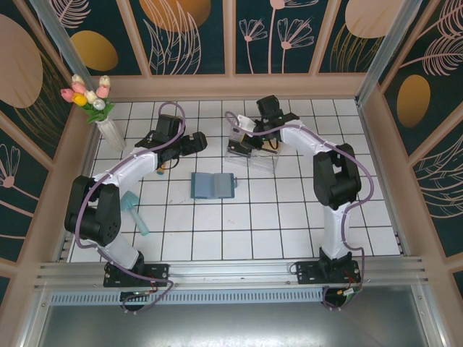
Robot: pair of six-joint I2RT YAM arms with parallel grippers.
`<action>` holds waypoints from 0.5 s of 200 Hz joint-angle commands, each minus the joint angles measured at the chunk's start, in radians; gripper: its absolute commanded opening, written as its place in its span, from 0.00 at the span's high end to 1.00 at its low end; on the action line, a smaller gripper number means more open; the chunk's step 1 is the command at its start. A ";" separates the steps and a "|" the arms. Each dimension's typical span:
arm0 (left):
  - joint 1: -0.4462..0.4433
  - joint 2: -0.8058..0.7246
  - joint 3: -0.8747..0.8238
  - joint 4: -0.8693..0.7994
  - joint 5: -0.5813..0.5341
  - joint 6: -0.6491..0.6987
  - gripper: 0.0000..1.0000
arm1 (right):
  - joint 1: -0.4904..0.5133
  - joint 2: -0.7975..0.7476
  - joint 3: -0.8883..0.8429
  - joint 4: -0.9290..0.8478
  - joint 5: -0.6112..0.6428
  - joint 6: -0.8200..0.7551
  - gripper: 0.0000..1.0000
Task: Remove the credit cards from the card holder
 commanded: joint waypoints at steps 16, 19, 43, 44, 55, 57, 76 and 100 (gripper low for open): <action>0.007 -0.030 -0.015 -0.013 0.032 -0.010 0.02 | 0.011 -0.167 -0.058 0.114 -0.053 0.183 0.77; 0.007 -0.034 -0.020 -0.013 0.035 -0.011 0.02 | 0.013 -0.179 -0.067 0.126 -0.050 0.212 0.77; 0.007 -0.063 -0.062 -0.024 0.060 -0.032 0.01 | 0.041 -0.288 -0.196 0.327 0.066 0.522 0.75; 0.007 -0.065 -0.064 -0.025 0.062 -0.033 0.01 | 0.042 -0.292 -0.203 0.335 0.072 0.534 0.75; 0.007 -0.079 -0.085 -0.035 0.080 -0.038 0.02 | 0.069 -0.332 -0.251 0.380 0.135 0.661 0.73; 0.007 -0.082 -0.089 -0.038 0.084 -0.038 0.02 | 0.076 -0.339 -0.258 0.386 0.154 0.680 0.73; 0.007 -0.113 -0.125 -0.069 0.088 -0.035 0.02 | 0.143 -0.382 -0.305 0.402 0.285 0.868 0.73; 0.006 -0.158 -0.182 -0.098 0.064 -0.032 0.02 | 0.194 -0.416 -0.352 0.394 0.362 1.182 0.69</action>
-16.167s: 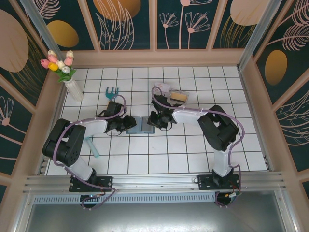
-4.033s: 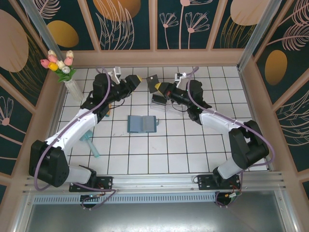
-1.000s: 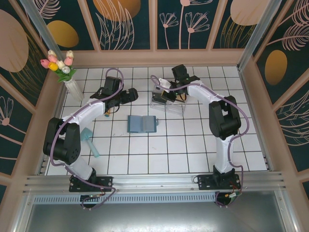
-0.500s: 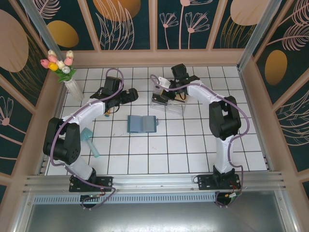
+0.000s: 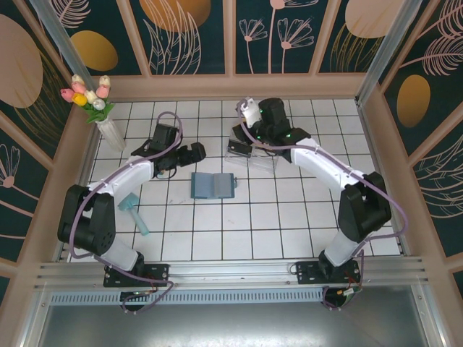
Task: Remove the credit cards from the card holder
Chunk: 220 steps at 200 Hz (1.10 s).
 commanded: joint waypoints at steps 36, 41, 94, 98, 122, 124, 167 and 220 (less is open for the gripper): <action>0.007 -0.125 -0.149 -0.048 -0.107 -0.064 0.02 | 0.098 0.020 -0.047 -0.114 0.229 0.768 0.68; 0.007 -0.132 -0.163 -0.040 -0.118 -0.073 0.02 | 0.111 0.026 -0.058 -0.112 0.238 0.797 0.68; 0.009 -0.089 -0.215 -0.003 -0.060 -0.085 0.05 | 0.218 0.077 -0.127 -0.085 0.221 1.018 0.53; 0.009 -0.078 -0.204 -0.015 -0.061 -0.076 0.06 | 0.224 0.082 -0.130 -0.079 0.216 1.022 0.51; 0.021 -0.039 -0.177 -0.037 -0.032 -0.055 0.13 | 0.238 0.146 -0.111 -0.104 0.166 1.050 0.49; 0.021 -0.039 -0.178 -0.035 -0.026 -0.057 0.13 | 0.238 0.152 -0.108 -0.108 0.160 1.052 0.49; 0.022 0.002 -0.168 -0.013 0.060 -0.036 0.28 | 0.230 0.246 -0.085 -0.163 0.107 1.089 0.50; 0.022 0.036 -0.164 0.006 0.121 -0.022 0.51 | 0.202 0.284 -0.084 -0.207 0.099 1.095 0.52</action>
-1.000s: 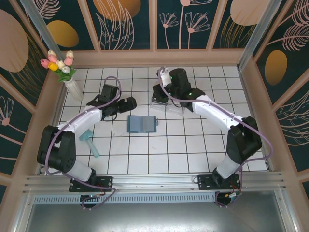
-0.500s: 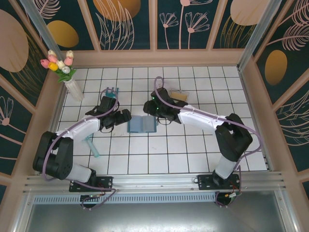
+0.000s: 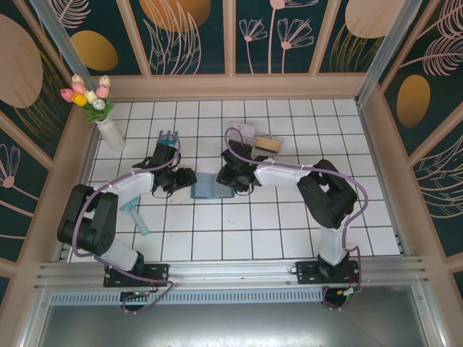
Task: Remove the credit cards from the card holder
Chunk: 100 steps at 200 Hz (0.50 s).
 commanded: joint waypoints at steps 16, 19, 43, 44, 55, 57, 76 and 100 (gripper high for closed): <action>0.005 0.034 0.025 0.020 0.073 0.014 0.56 | -0.015 0.026 0.030 -0.047 -0.020 0.018 0.52; 0.004 0.036 0.025 0.021 0.076 0.013 0.57 | -0.016 0.027 0.030 -0.047 -0.021 0.018 0.52; 0.005 0.046 0.027 0.025 0.097 0.015 0.60 | -0.016 0.036 0.038 -0.043 -0.034 0.006 0.53; 0.004 0.046 0.027 0.025 0.098 0.016 0.60 | -0.016 0.037 0.038 -0.043 -0.035 0.007 0.53; 0.005 0.046 0.027 0.025 0.099 0.016 0.62 | -0.016 0.039 0.040 -0.038 -0.040 0.000 0.54; 0.004 0.046 0.027 0.025 0.100 0.016 0.62 | -0.016 0.038 0.041 -0.038 -0.042 -0.001 0.53; 0.005 0.047 0.025 0.026 0.102 0.016 0.64 | -0.016 0.042 0.044 -0.038 -0.047 -0.011 0.55; 0.005 0.057 0.024 0.028 0.097 0.015 0.67 | -0.016 0.057 0.057 -0.055 -0.041 -0.020 0.56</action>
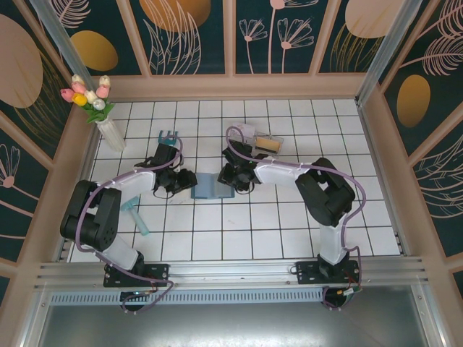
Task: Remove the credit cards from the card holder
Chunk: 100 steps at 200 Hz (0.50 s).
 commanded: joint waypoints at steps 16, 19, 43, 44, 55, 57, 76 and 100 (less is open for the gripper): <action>0.005 0.026 0.017 0.018 0.010 0.008 0.69 | -0.003 0.032 0.032 -0.034 -0.015 -0.023 0.56; 0.005 0.026 0.017 0.019 0.011 0.008 0.69 | -0.003 0.031 0.031 -0.032 -0.017 -0.025 0.57; 0.004 0.039 0.016 0.024 0.028 0.007 0.73 | -0.004 0.035 0.035 -0.022 -0.037 -0.038 0.56; 0.005 0.039 0.015 0.024 0.029 0.007 0.74 | -0.005 0.035 0.035 -0.022 -0.039 -0.038 0.57; 0.005 0.044 0.017 0.027 0.037 0.007 0.76 | -0.007 0.032 0.033 -0.002 -0.062 -0.049 0.57; 0.005 0.044 0.018 0.026 0.039 0.007 0.76 | -0.007 0.030 0.032 0.003 -0.066 -0.051 0.57; 0.005 0.047 0.020 0.029 0.047 0.008 0.79 | -0.007 0.008 0.011 0.064 -0.106 -0.064 0.58; 0.005 0.056 0.022 0.034 0.072 0.008 0.81 | -0.010 -0.008 0.004 0.117 -0.159 -0.081 0.58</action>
